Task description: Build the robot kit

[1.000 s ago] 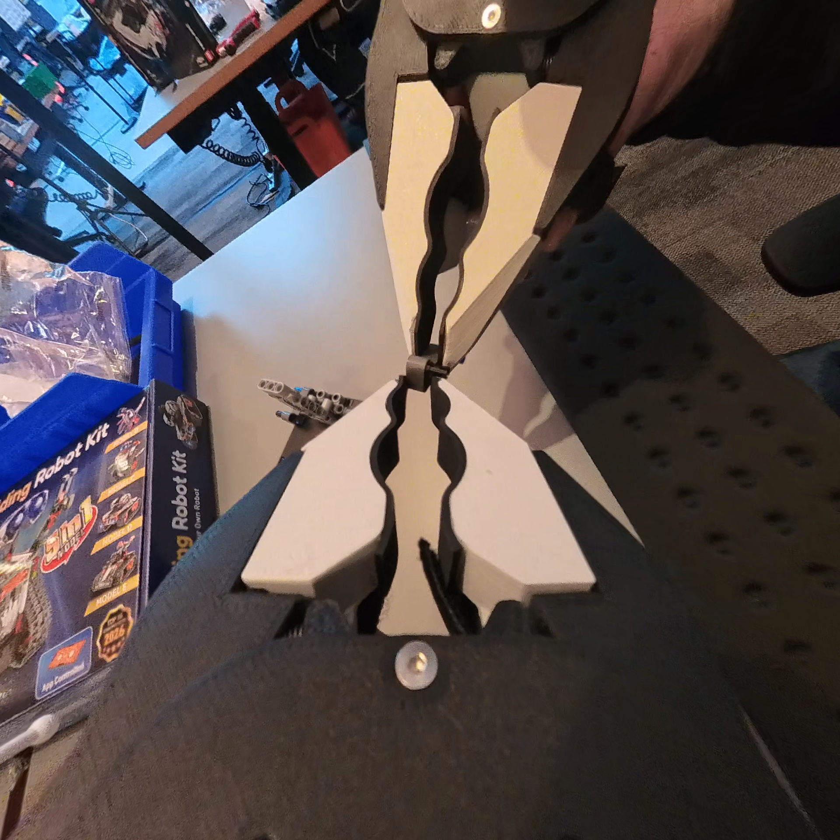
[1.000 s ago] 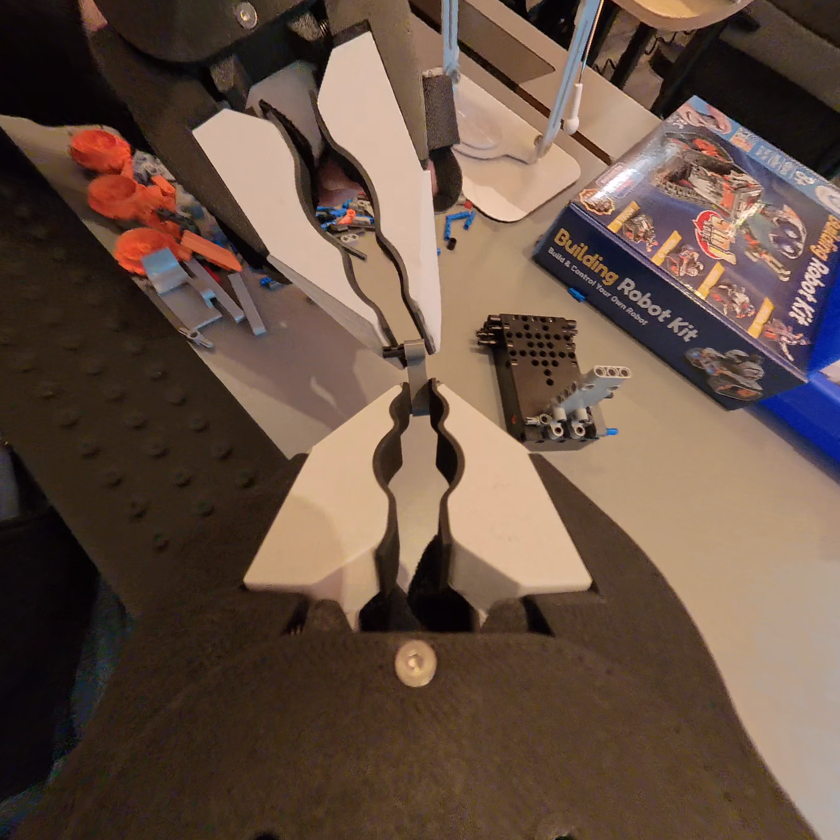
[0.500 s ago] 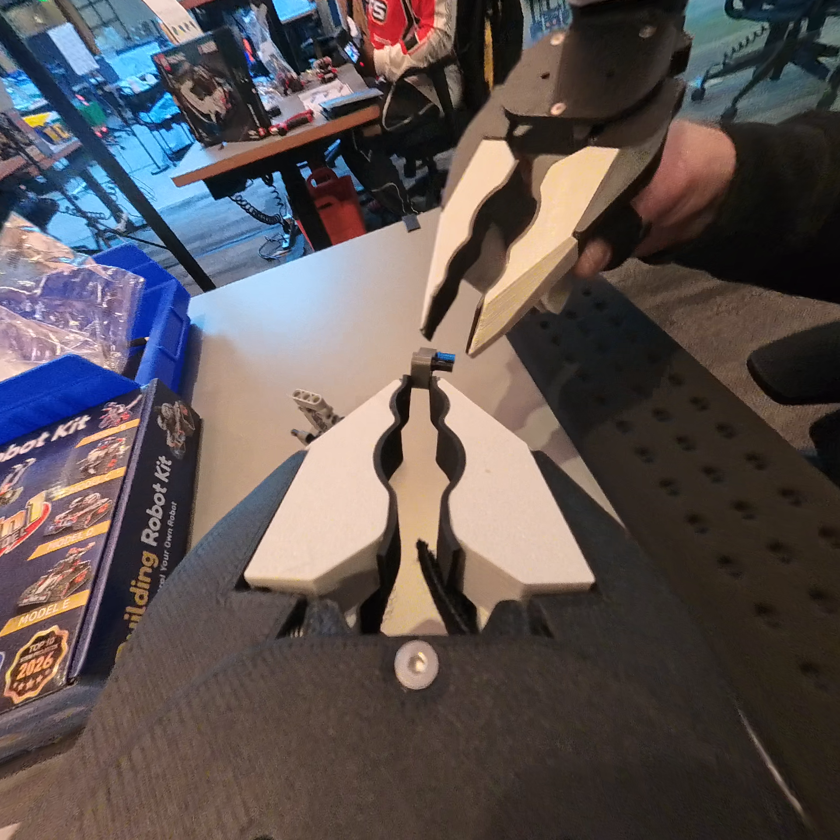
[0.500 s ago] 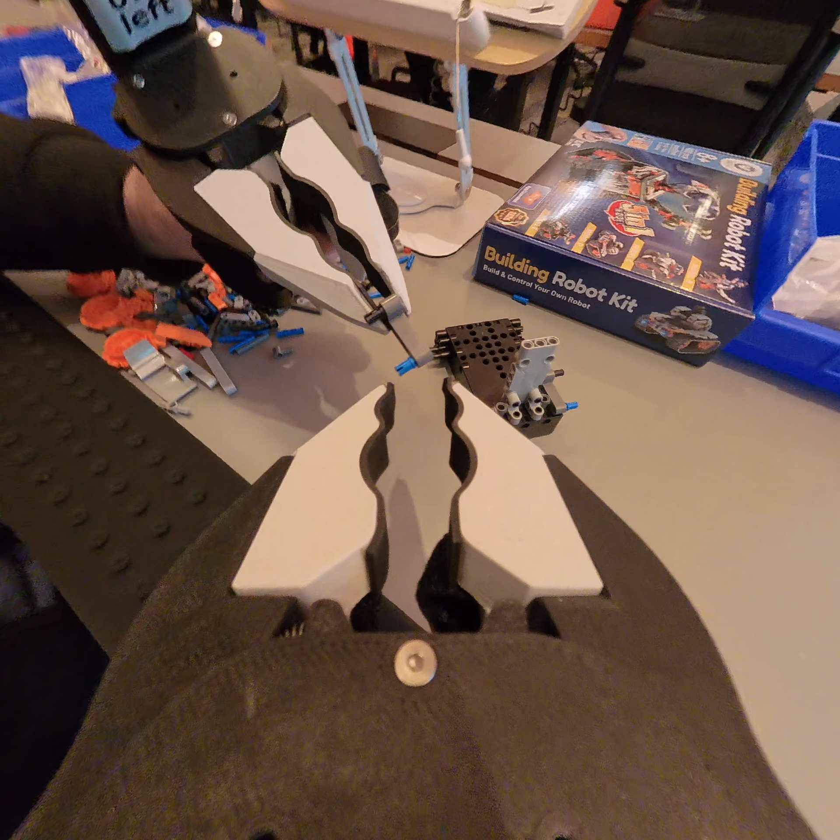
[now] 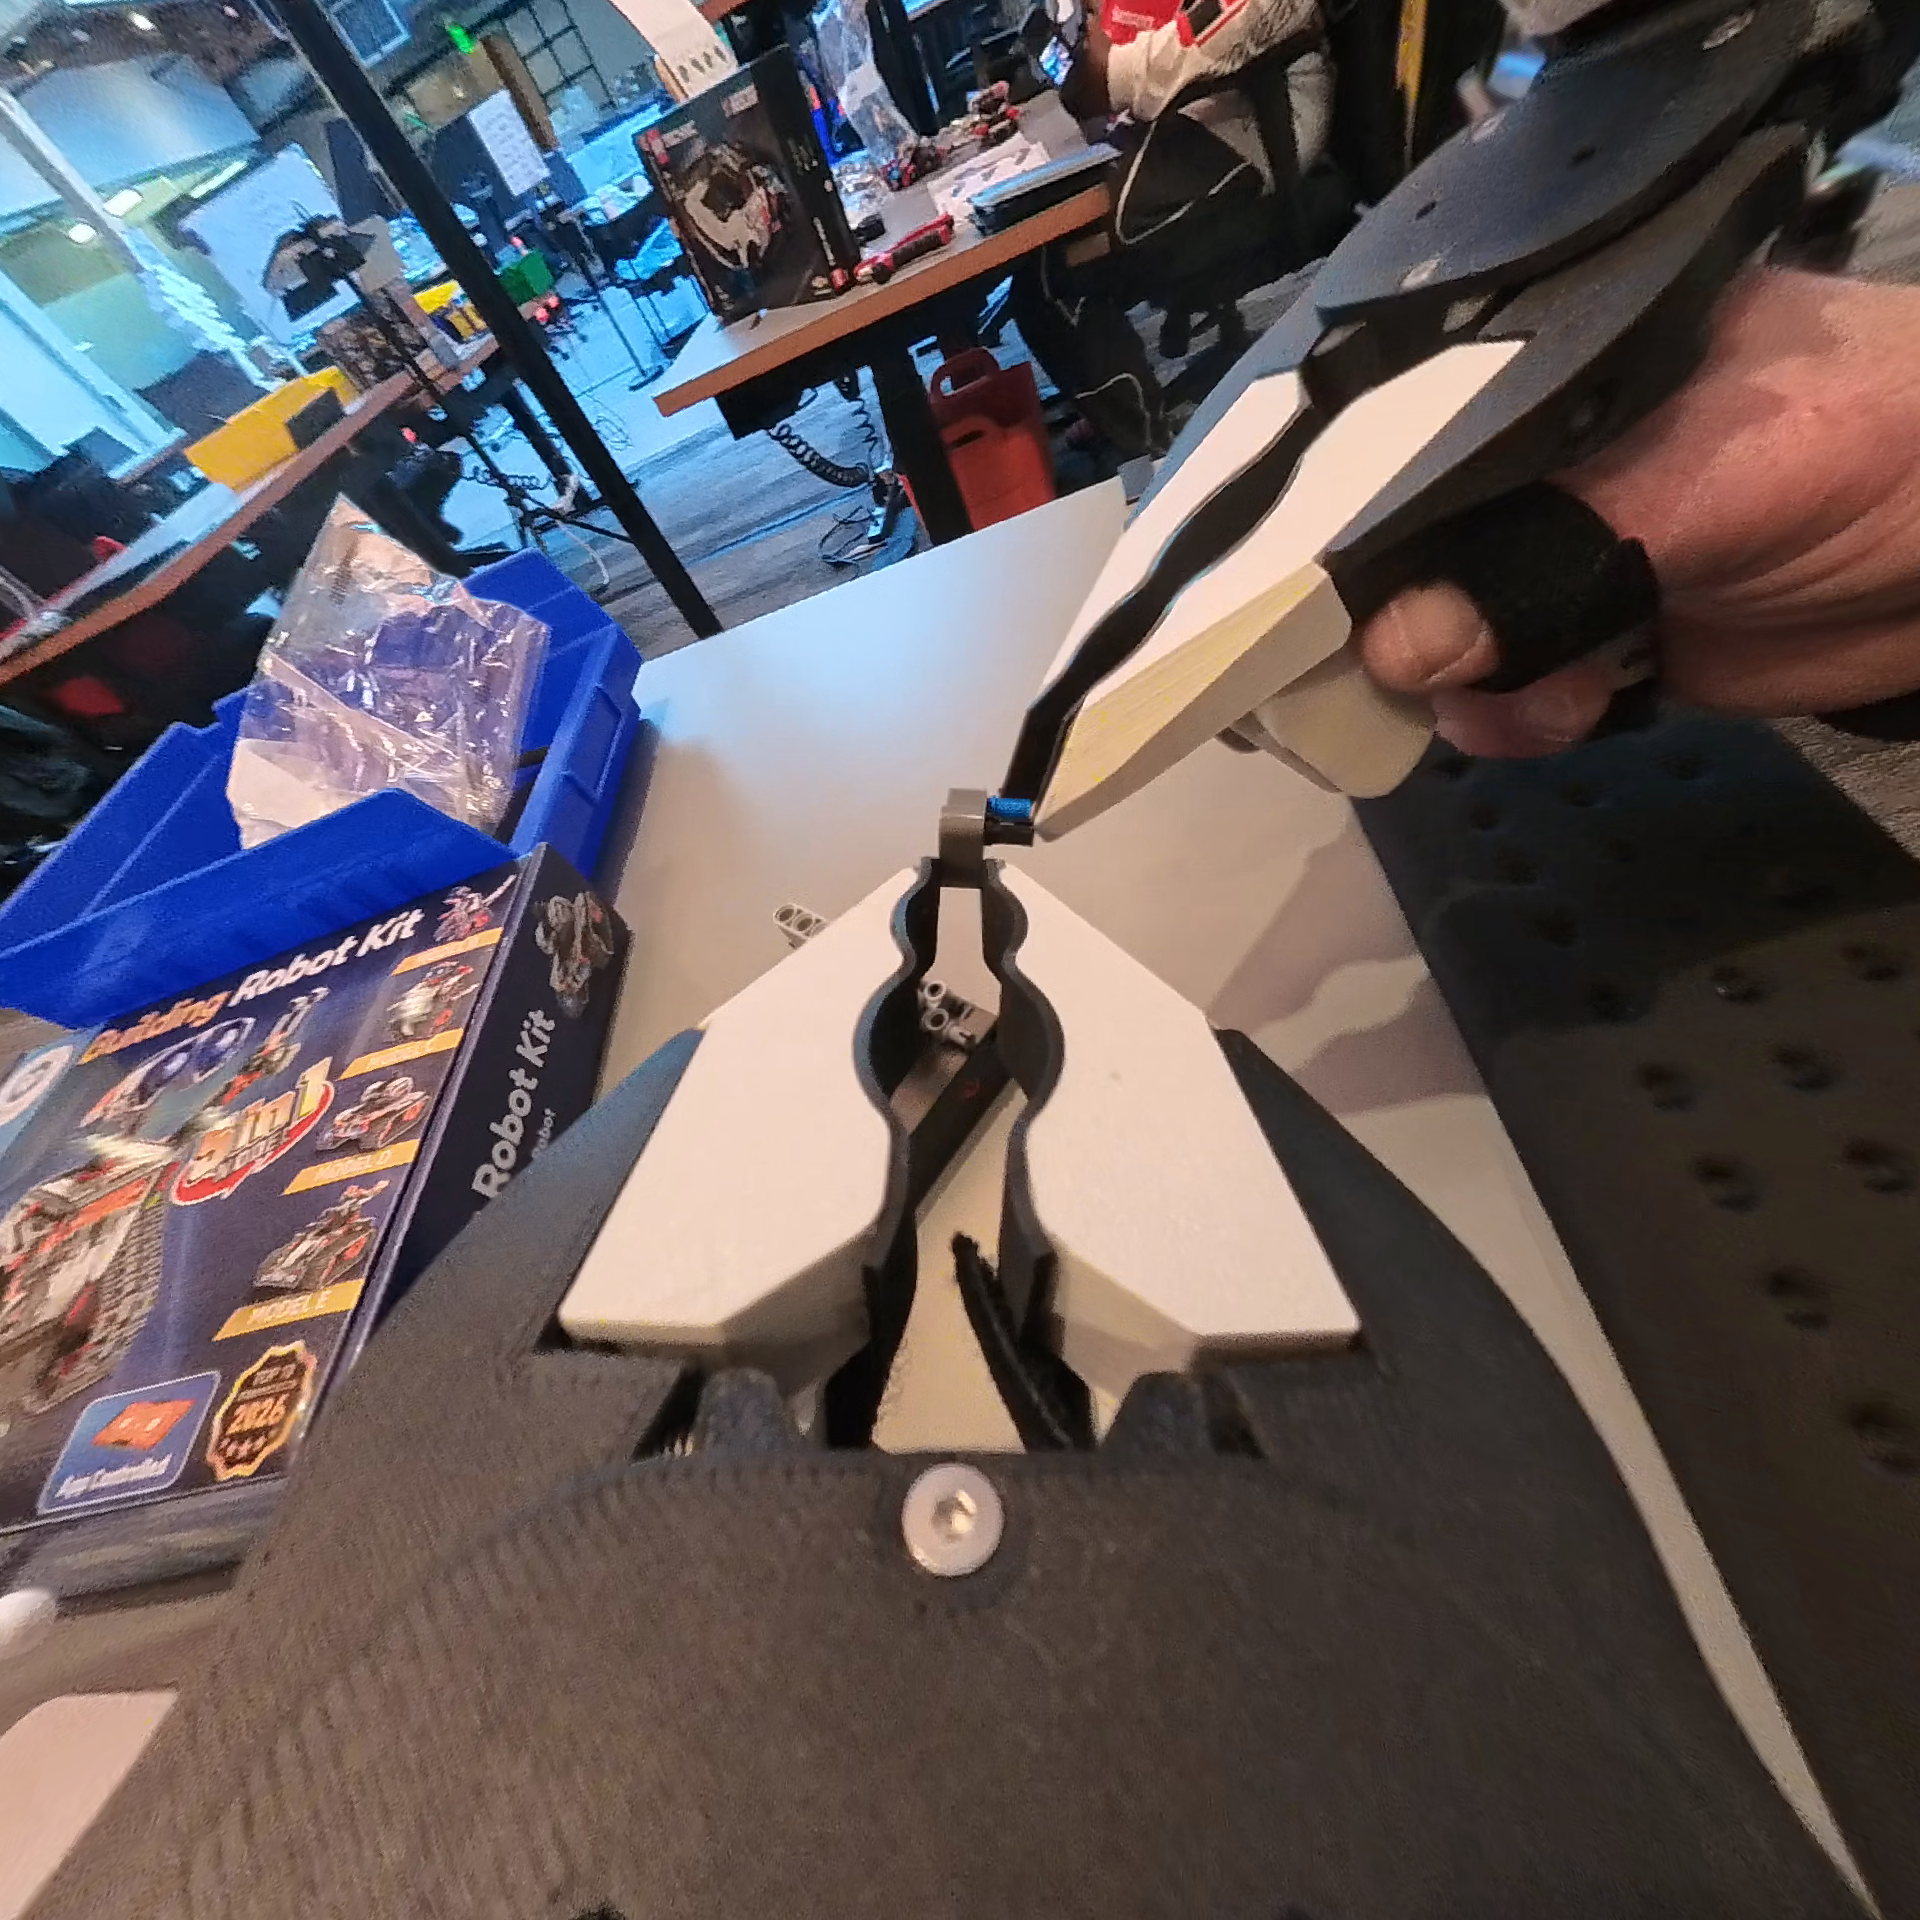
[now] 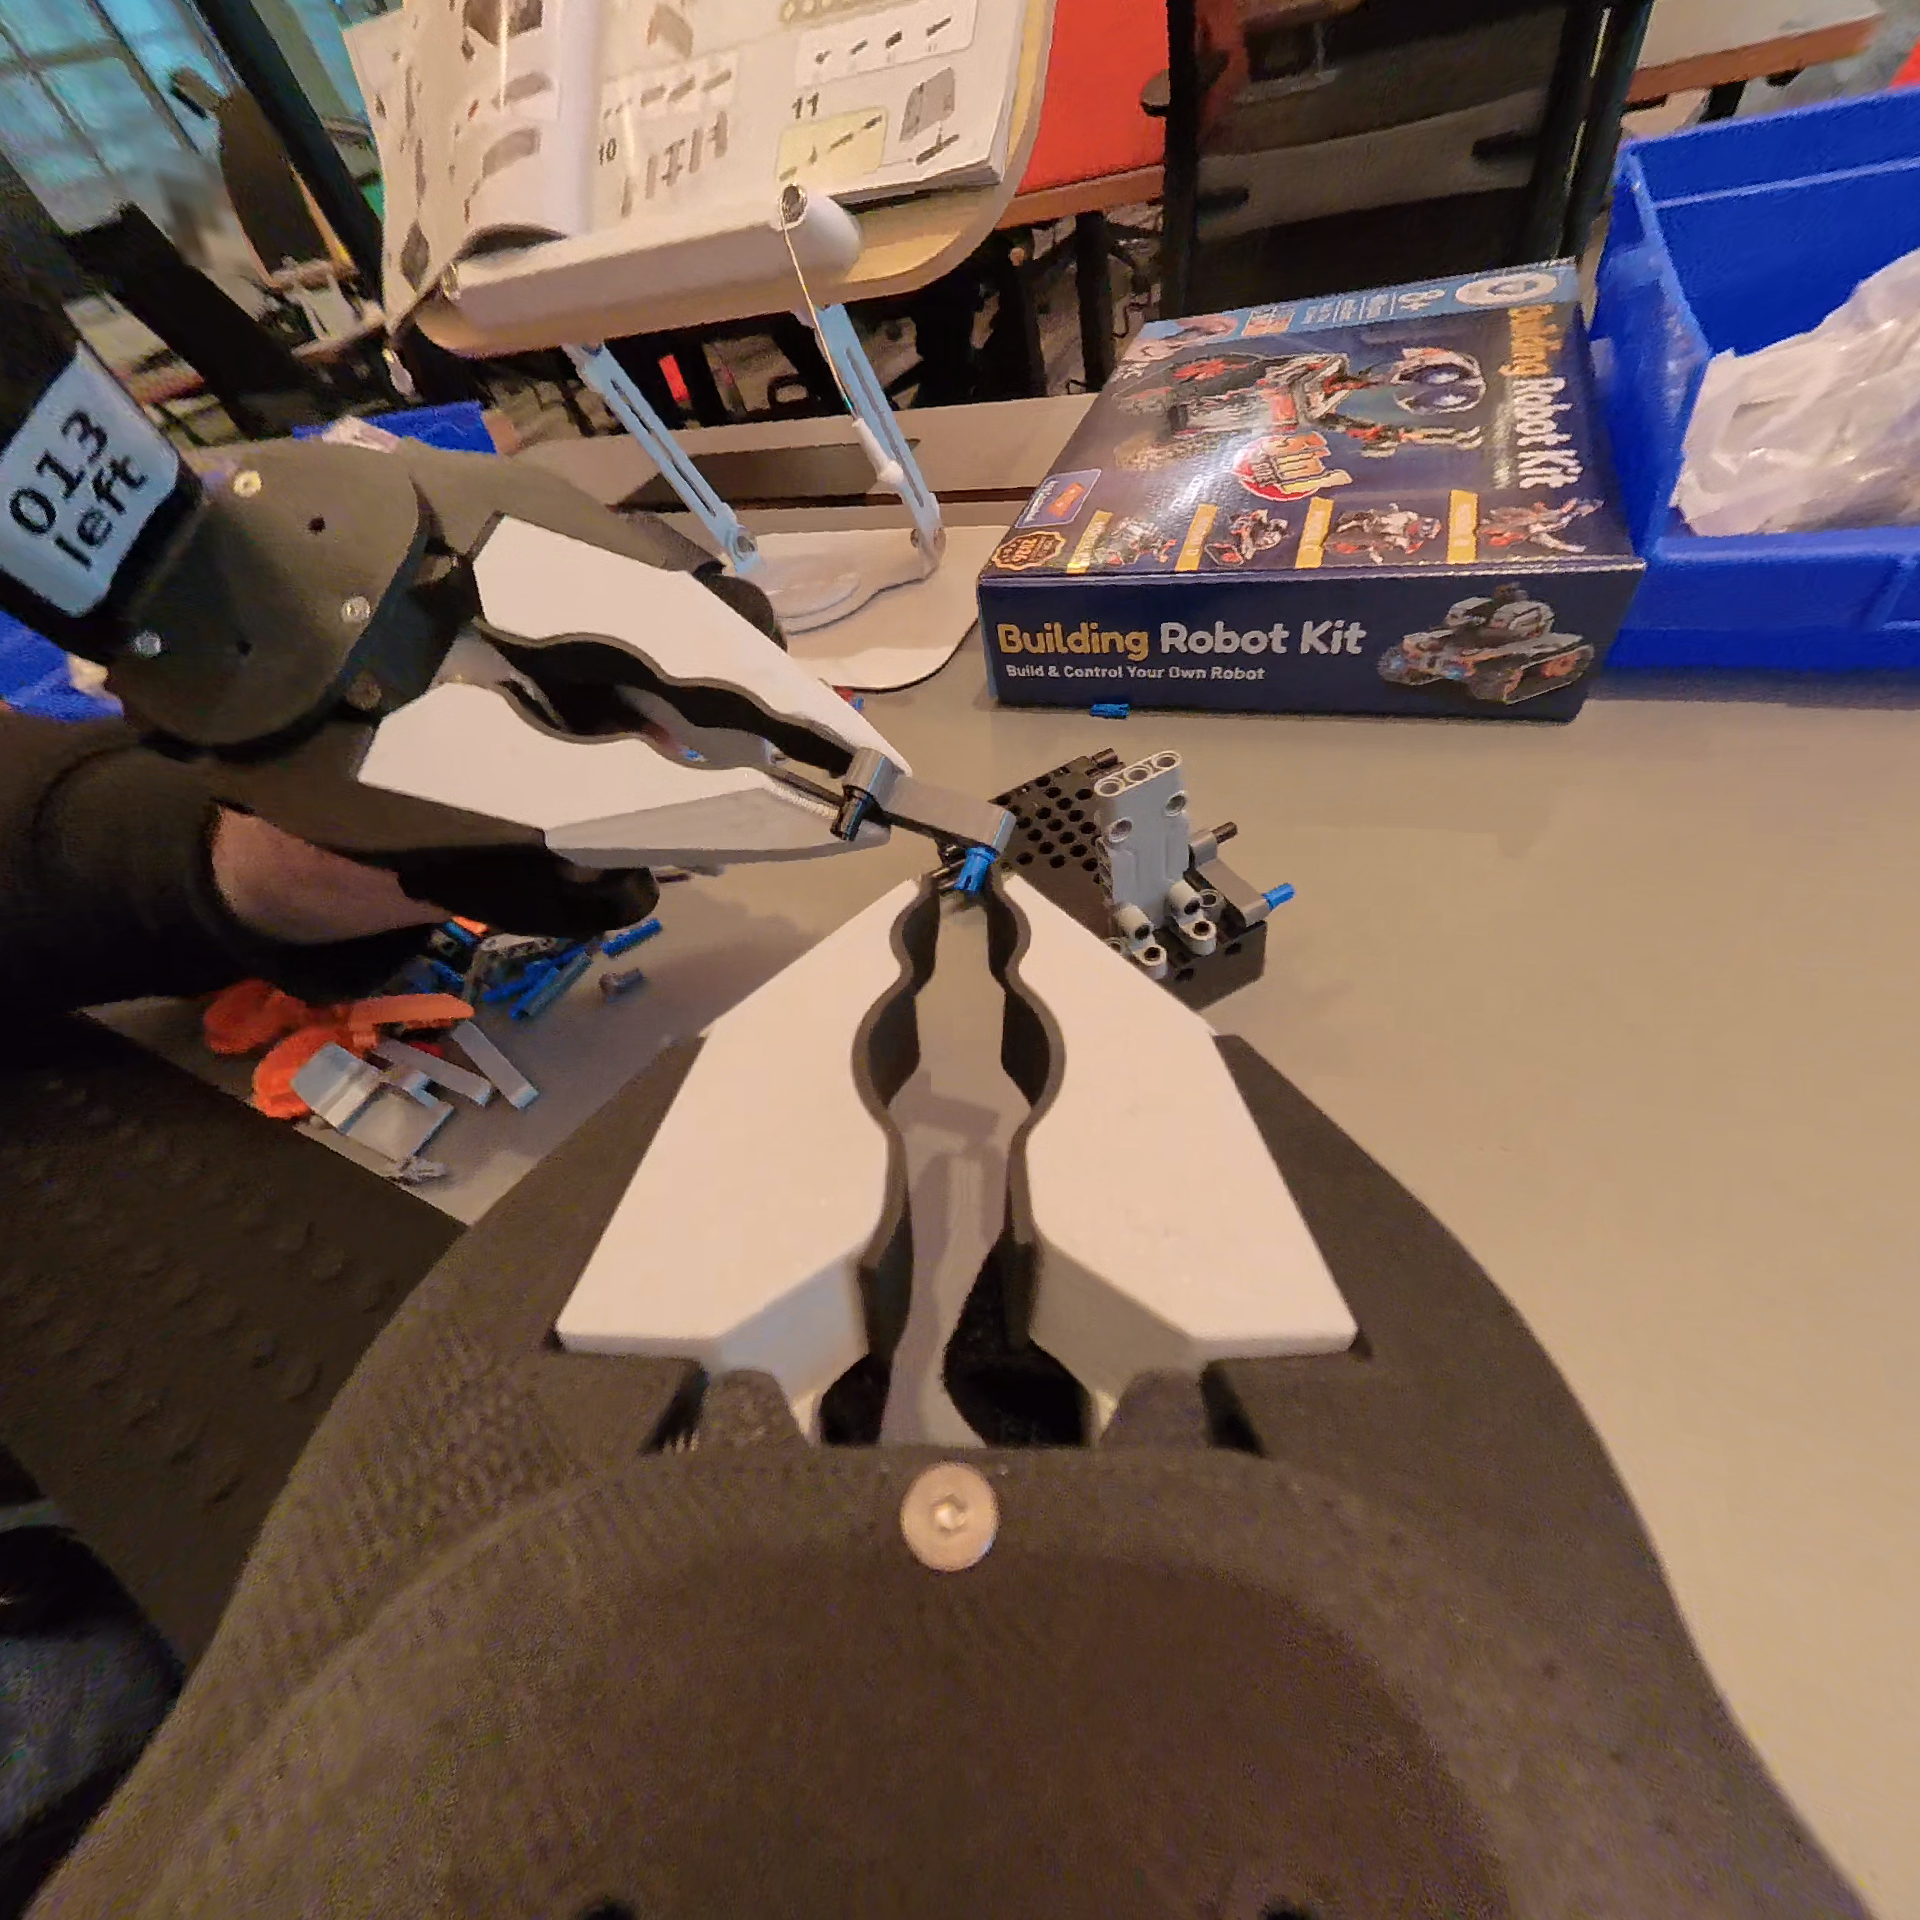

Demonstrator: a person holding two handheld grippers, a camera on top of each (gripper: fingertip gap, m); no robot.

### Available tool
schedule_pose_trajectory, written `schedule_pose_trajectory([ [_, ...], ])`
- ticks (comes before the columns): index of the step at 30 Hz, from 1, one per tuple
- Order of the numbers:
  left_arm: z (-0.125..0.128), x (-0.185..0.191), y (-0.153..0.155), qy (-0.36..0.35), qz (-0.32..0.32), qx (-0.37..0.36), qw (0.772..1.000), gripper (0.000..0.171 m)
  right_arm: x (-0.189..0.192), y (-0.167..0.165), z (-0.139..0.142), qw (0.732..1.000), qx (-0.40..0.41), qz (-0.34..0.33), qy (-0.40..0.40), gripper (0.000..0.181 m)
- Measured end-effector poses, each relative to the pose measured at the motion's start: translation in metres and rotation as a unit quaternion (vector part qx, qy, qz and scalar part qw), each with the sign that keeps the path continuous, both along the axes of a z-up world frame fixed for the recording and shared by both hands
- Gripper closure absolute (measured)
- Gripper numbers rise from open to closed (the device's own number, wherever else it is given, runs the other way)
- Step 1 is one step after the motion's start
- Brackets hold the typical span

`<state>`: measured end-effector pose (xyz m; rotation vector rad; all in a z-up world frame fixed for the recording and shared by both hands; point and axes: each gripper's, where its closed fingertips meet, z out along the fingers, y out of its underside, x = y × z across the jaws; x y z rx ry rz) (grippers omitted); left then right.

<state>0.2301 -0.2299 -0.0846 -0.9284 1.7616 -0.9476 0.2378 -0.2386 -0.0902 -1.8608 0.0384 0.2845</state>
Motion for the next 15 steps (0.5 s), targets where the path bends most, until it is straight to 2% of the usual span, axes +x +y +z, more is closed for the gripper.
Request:
schedule_pose_trajectory([
  [3,-0.0012,0.0013,-0.0013,-0.003,0.010,0.024,1.000,0.166,0.0025,-0.0001,0.0016,1.000,0.005,-0.005,0.005,0.173],
  [15,0.0023,0.0050,0.0000,-0.023,0.044,0.011,0.999,0.166,0.0096,0.0060,0.0037,0.997,0.035,-0.041,0.048,0.178],
])
